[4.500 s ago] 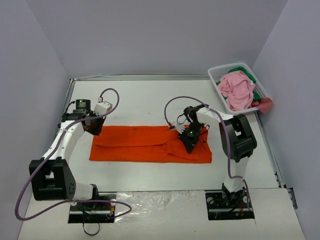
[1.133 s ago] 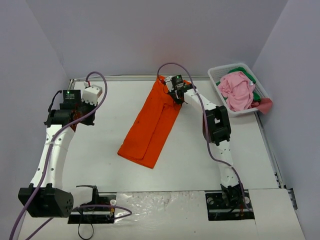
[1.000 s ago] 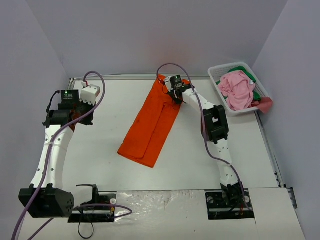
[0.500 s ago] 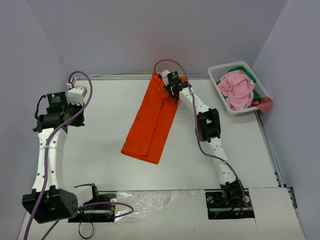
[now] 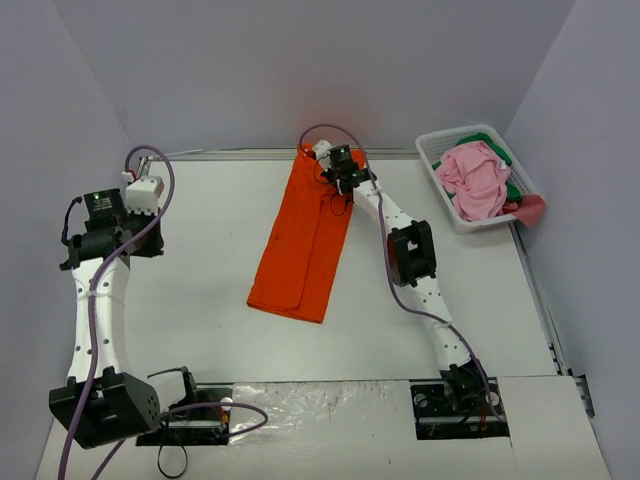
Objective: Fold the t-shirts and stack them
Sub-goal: Rotate the tshirt 90 degrees
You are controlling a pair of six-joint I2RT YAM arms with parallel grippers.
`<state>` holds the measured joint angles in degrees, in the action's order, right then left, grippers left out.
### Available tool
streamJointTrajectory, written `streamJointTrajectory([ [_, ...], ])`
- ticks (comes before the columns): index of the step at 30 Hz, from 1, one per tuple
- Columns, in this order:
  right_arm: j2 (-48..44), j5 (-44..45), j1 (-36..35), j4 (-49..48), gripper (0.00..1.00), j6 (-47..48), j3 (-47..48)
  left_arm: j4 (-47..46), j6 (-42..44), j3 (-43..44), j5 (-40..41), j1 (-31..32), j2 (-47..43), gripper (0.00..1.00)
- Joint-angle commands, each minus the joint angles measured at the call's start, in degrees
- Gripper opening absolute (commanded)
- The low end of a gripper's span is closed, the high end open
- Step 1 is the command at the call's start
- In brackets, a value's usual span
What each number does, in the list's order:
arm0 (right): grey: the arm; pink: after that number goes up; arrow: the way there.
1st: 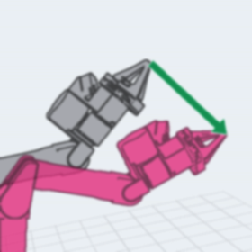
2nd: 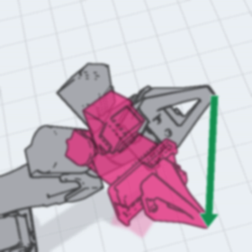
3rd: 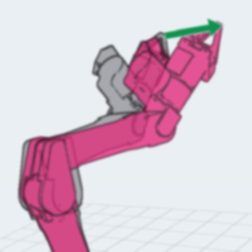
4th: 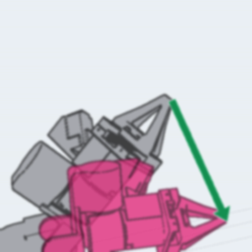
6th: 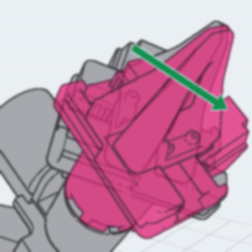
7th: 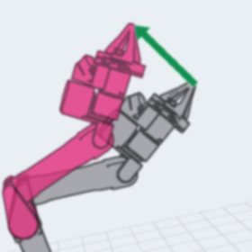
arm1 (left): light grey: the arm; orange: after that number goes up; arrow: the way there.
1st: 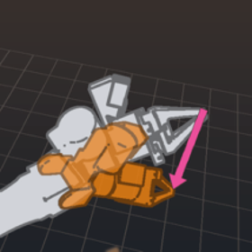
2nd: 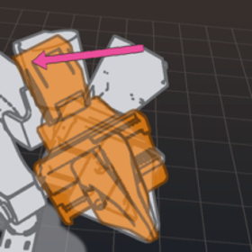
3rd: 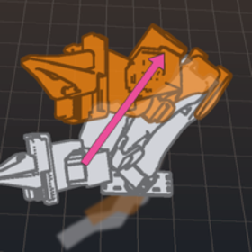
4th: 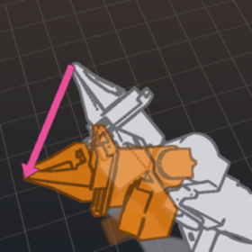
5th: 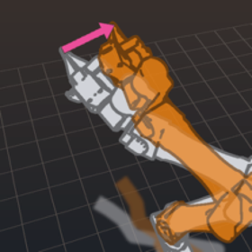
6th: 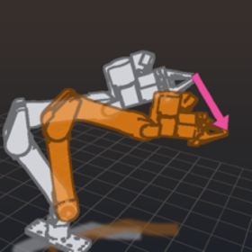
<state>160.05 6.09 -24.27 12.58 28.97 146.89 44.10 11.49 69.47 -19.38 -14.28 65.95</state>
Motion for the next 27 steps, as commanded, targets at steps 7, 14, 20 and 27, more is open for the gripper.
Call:
streamJointTrajectory([
  [7,-11.76,11.05,-1.48,-5.11,0.0,1.18,-14.58,-1.64,-1.03,-0.3,-4.17,-0.83,-3.63,0.03],
  [14,-26.16,9.21,-3.06,-5.02,0.0,-1.11,-30.23,-2.17,-1.9,-1.0,-6.9,-0.75,-6.54,0.03],
  [20,-33.21,-2.44,-5.43,1.82,0.0,-2.86,-36.85,-3.05,-2.61,-2.49,-8.4,-0.83,-9.26,0.03],
  [27,-36.91,-15.66,-8.76,7.45,0.0,-3.84,-40.63,-4.46,-2.7,-4.43,-9.36,-0.92,-11.81,0.06],
])
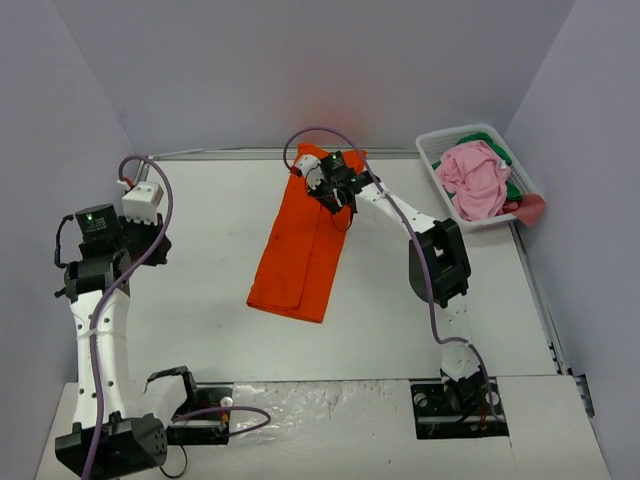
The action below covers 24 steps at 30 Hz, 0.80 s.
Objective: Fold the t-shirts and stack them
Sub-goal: Rotate the tshirt 90 degrees
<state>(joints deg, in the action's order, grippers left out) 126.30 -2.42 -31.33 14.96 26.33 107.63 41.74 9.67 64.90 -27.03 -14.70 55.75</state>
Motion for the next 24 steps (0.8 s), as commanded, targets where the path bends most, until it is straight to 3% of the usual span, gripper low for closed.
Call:
streamJointTrajectory([
  [1,-2.99,-7.25,-2.32,5.51,0.0,-1.1,-1.29,-2.18,-0.97,0.13,-1.8,-0.51,-1.69,0.06],
  [16,3.95,-9.63,-11.2,10.17,0.0,-0.66,2.49,-3.15,-1.41,-1.53,-3.03,-3.32,-3.28,0.07],
  [24,4.92,-8.49,-11.3,10.7,0.0,0.21,-2.16,-3.5,-1.32,-1.8,-3.56,-3.41,-3.28,0.08],
])
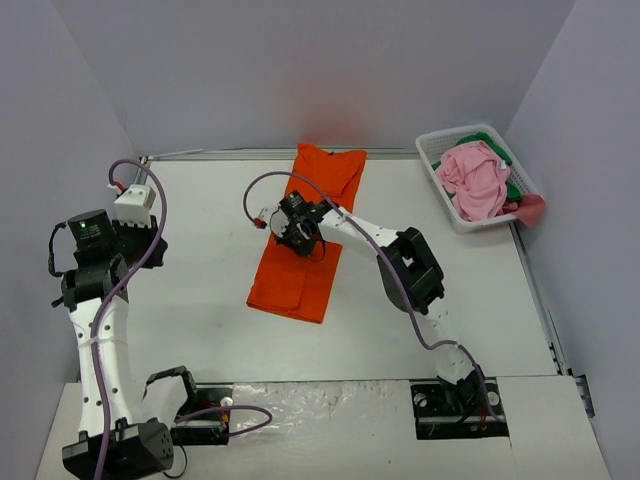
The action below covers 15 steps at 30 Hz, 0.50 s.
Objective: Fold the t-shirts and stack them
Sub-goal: Rotate the tshirt 90 degrees
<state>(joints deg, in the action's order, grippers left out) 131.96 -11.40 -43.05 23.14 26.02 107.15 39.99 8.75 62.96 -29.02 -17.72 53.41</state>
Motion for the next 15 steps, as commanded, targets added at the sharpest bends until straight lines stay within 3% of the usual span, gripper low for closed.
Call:
streamJointTrajectory([
  [1,-1.09,1.02,0.42,2.53,0.0,0.7,-2.55,-1.67,-0.4,0.15,-1.83,-0.39,-0.94,0.08],
  [9,-5.74,1.64,2.26,2.62,0.0,0.7,-10.9,-2.02,-0.67,0.06,-3.33,-0.39,-0.59,0.08],
  [15,-6.1,2.34,4.28,2.62,0.0,0.96,-11.62,-1.93,-0.76,0.15,-4.29,-0.39,-0.5,0.08],
])
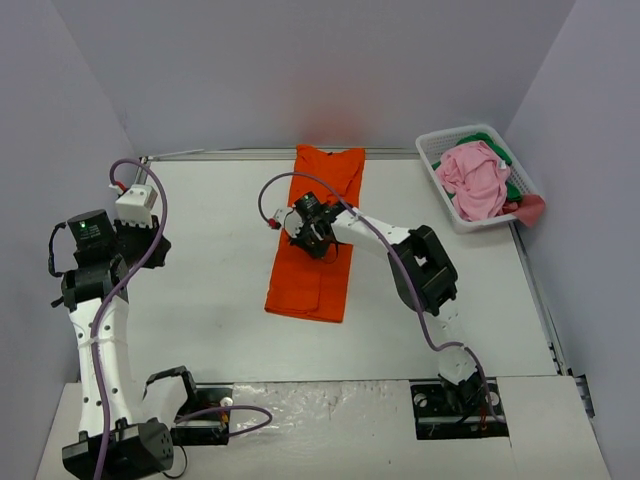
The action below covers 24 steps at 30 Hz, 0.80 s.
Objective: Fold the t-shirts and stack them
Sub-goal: Rotate the tshirt 90 degrees
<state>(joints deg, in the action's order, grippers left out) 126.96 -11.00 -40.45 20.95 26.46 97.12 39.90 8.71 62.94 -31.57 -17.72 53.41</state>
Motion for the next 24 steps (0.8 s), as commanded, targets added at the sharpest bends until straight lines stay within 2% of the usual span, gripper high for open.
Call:
streamJointTrajectory([
  [1,-0.92,1.95,2.47,4.8,0.0,0.61,-1.15,-1.84,-0.71,0.17,-1.83,-0.39,-0.41,0.08],
  [24,10.94,2.39,8.63,7.7,0.0,3.51,17.84,-1.75,-0.98,0.7,-2.62,-0.39,1.44,0.08],
])
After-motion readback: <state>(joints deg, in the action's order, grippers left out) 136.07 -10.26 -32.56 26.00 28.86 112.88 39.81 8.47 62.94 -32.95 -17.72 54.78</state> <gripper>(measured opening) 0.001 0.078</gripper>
